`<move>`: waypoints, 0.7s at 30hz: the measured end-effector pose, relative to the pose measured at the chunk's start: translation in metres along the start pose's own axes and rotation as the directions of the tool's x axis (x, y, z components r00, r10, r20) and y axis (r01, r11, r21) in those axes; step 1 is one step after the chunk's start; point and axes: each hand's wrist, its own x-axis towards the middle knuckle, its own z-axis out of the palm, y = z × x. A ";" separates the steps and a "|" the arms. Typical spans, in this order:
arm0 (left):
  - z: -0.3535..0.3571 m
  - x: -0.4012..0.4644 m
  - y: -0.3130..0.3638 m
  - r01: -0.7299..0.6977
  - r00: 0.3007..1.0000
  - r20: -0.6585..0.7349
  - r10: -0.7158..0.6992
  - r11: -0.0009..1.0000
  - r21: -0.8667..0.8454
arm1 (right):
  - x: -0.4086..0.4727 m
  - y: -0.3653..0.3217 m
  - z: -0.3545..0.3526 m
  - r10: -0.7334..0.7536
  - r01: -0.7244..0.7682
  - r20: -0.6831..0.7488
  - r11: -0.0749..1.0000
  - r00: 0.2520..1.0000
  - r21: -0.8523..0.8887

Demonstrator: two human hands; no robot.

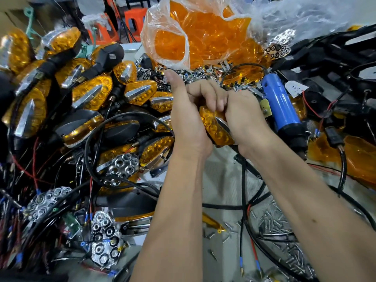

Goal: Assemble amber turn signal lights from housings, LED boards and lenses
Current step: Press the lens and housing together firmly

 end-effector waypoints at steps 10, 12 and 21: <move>0.007 0.003 0.009 0.049 0.996 -0.075 -0.052 0.998 -0.037 | -0.005 -0.006 0.002 0.024 -0.022 0.043 0.998 0.999 -0.067; 0.006 0.005 0.008 0.035 0.993 -0.115 -0.040 0.998 -0.047 | -0.004 -0.008 0.002 0.007 -0.006 0.026 0.998 1.000 -0.061; 0.006 0.002 0.002 0.094 0.989 -0.107 -0.101 0.993 -0.071 | 0.016 -0.011 0.002 0.168 -0.161 -0.142 0.985 0.975 0.059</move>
